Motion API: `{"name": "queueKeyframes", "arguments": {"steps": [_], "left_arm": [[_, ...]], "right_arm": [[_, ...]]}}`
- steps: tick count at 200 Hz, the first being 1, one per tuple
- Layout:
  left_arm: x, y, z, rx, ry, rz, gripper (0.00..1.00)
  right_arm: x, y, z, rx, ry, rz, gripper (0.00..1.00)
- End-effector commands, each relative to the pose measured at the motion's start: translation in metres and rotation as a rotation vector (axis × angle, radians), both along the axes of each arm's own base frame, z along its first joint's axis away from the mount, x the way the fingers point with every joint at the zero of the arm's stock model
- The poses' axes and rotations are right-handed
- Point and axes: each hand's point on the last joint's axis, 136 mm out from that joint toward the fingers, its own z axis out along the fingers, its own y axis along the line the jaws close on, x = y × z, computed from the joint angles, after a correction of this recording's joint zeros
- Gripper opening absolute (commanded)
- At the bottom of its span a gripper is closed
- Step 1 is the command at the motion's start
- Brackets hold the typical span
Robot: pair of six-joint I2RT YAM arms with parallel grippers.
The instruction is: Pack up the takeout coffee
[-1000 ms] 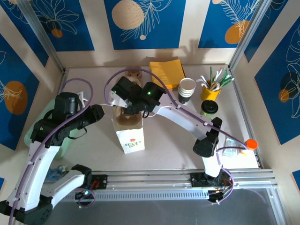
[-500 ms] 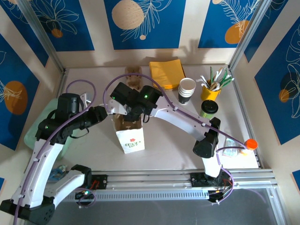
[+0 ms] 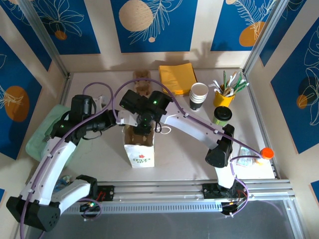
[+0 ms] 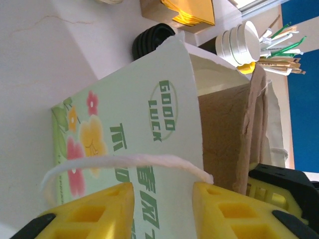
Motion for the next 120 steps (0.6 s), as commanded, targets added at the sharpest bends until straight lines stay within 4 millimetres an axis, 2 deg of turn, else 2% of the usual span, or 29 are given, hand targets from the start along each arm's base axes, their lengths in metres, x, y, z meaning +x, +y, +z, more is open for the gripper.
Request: {"name": "queueKeyframes", "arguments": {"steps": [1, 81, 120], "left_arm": [[0.008, -0.013, 0.013, -0.082, -0.048, -0.048, 0.34], [0.019, -0.023, 0.019, -0.108, -0.075, -0.089, 0.32], [0.017, -0.023, 0.022, -0.092, -0.076, -0.107, 0.37]], "right_arm": [[-0.015, -0.014, 0.005, 0.013, 0.090, -0.032, 0.34], [-0.024, -0.019, -0.002, 0.020, 0.204, -0.087, 0.34], [-0.018, -0.016, -0.010, 0.008, 0.223, -0.102, 0.33]]}}
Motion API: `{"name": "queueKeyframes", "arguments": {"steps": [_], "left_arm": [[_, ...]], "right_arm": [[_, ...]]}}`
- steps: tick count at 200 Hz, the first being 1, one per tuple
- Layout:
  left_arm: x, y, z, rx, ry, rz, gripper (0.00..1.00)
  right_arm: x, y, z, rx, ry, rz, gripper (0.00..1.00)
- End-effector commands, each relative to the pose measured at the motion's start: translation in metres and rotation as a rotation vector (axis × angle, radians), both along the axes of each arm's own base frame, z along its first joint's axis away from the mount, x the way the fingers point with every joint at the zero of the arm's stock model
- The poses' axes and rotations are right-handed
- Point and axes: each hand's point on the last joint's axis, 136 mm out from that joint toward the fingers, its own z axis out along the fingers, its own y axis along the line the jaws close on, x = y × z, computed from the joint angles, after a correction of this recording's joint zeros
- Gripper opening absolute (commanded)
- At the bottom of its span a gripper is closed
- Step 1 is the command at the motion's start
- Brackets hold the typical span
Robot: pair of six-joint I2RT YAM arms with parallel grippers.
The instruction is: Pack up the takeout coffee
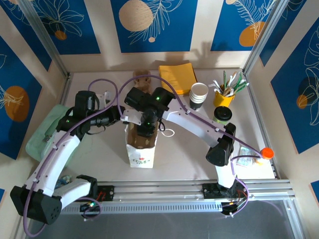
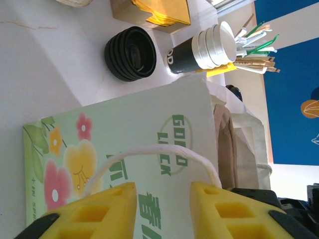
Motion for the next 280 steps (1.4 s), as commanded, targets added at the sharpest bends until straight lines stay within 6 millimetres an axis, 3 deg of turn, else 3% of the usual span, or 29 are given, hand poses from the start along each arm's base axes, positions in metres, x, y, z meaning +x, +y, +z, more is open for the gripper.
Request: {"name": "queueKeyframes", "arguments": {"steps": [1, 86, 159, 251, 280], "left_arm": [[-0.001, -0.005, 0.019, -0.020, -0.056, -0.047, 0.37], [-0.026, 0.013, 0.037, 0.046, -0.077, -0.036, 0.40], [-0.052, 0.028, 0.031, 0.116, -0.064, -0.033, 0.41], [-0.083, 0.016, 0.041, 0.087, -0.141, -0.189, 0.41], [-0.087, 0.012, 0.036, 0.098, -0.135, -0.213, 0.41]], "right_arm": [[-0.008, -0.001, -0.003, 0.002, 0.065, -0.010, 0.33], [0.001, 0.007, -0.020, 0.003, 0.087, -0.025, 0.33], [-0.001, 0.013, -0.029, 0.024, 0.113, -0.009, 0.33], [0.003, 0.013, -0.026, 0.064, 0.099, -0.010, 0.32], [0.004, 0.012, -0.025, 0.070, 0.098, -0.018, 0.32]]}}
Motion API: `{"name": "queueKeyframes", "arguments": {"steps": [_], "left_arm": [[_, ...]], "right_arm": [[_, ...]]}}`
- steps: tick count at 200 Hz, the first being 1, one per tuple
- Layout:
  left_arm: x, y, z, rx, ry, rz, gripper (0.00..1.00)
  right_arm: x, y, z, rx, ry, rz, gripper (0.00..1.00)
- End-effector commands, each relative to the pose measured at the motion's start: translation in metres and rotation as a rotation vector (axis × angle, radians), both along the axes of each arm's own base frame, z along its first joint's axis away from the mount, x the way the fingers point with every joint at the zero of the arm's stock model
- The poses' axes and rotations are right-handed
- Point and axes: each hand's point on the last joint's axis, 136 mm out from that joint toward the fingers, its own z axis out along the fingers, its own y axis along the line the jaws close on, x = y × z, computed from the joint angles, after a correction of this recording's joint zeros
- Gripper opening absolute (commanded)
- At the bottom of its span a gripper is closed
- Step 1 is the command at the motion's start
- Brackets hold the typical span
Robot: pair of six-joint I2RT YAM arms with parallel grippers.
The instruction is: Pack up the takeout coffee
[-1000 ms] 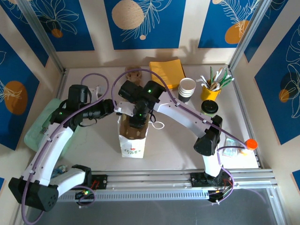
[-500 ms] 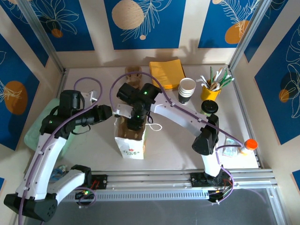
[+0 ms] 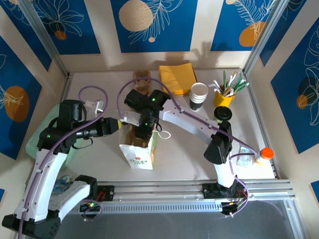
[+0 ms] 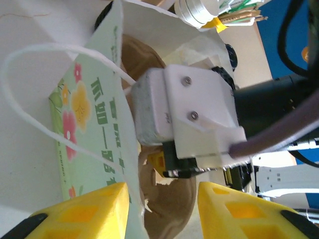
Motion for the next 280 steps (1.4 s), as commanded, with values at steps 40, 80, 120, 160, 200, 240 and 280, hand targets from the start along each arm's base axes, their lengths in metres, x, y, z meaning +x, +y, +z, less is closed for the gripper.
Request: {"name": "queueKeyframes", "arguments": {"steps": [40, 80, 120, 160, 200, 240, 280], "left_arm": [[-0.010, -0.004, -0.017, 0.120, -0.008, -0.051, 0.41], [-0.001, -0.004, -0.026, 0.198, -0.020, -0.025, 0.35], [0.007, -0.006, -0.030, 0.229, -0.029, -0.014, 0.28], [0.009, -0.015, -0.032, 0.222, -0.038, -0.040, 0.26], [0.014, -0.014, -0.028, 0.236, -0.063, -0.032, 0.13], [0.022, -0.008, -0.024, 0.279, -0.079, 0.002, 0.04], [0.026, -0.008, -0.020, 0.289, -0.087, 0.007, 0.01]], "right_arm": [[-0.003, -0.003, 0.007, 0.035, 0.020, -0.019, 0.31], [-0.003, -0.005, 0.008, 0.037, 0.020, -0.025, 0.31], [-0.004, -0.007, 0.008, 0.042, 0.020, -0.031, 0.31], [-0.003, -0.008, 0.007, 0.052, 0.021, -0.040, 0.31], [-0.002, -0.012, 0.000, 0.041, 0.027, -0.049, 0.31], [-0.001, -0.018, -0.009, 0.016, 0.040, -0.051, 0.31], [-0.002, -0.023, -0.018, -0.010, 0.058, -0.053, 0.31]]}}
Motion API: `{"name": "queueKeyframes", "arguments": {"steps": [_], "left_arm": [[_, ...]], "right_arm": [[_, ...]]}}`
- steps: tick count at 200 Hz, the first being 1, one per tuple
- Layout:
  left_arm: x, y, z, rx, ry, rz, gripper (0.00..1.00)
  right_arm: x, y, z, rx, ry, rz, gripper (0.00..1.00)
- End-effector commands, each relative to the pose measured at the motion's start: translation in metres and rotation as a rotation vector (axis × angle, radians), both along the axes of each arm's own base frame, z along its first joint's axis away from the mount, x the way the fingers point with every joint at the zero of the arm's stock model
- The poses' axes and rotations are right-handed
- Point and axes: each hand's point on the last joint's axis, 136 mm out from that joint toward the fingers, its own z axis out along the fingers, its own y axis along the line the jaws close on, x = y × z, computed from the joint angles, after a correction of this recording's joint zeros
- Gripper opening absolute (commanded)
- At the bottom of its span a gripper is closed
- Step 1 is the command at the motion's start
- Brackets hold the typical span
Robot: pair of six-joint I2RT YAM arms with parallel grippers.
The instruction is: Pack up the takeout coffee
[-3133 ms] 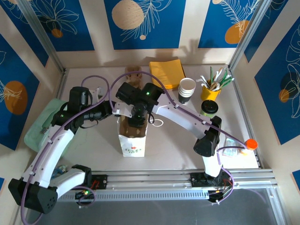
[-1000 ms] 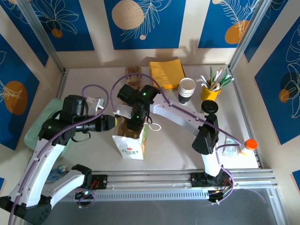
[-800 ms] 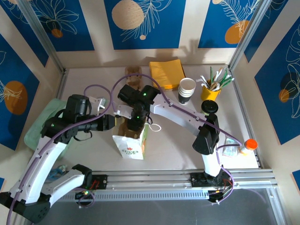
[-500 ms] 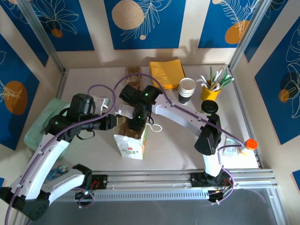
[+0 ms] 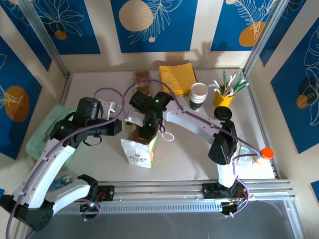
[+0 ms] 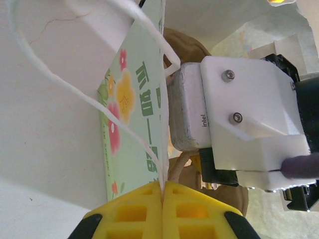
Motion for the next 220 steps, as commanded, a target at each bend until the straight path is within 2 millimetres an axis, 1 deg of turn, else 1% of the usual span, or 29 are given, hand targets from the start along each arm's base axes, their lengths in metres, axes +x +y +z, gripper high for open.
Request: {"name": "queueKeyframes", "arguments": {"steps": [1, 30, 73, 131, 182, 220], "left_arm": [[0.006, 0.002, 0.015, 0.022, -0.062, 0.000, 0.01], [0.008, -0.006, 0.019, -0.018, -0.067, -0.023, 0.00], [0.011, -0.015, 0.021, -0.051, -0.065, -0.051, 0.00], [0.013, -0.018, 0.023, -0.061, -0.069, -0.056, 0.00], [0.014, -0.019, 0.031, -0.068, -0.088, -0.061, 0.00], [0.015, -0.023, 0.033, -0.092, -0.088, -0.073, 0.00]], "right_arm": [[-0.009, -0.008, 0.001, -0.007, 0.043, -0.005, 0.31], [-0.007, -0.011, -0.009, -0.037, 0.050, -0.009, 0.31], [-0.006, -0.009, -0.023, -0.069, 0.066, -0.003, 0.31], [-0.005, -0.013, -0.032, -0.089, 0.076, -0.004, 0.31], [-0.005, -0.020, -0.040, -0.128, 0.077, -0.016, 0.31], [-0.010, -0.014, -0.046, -0.126, 0.088, -0.003, 0.32]]}}
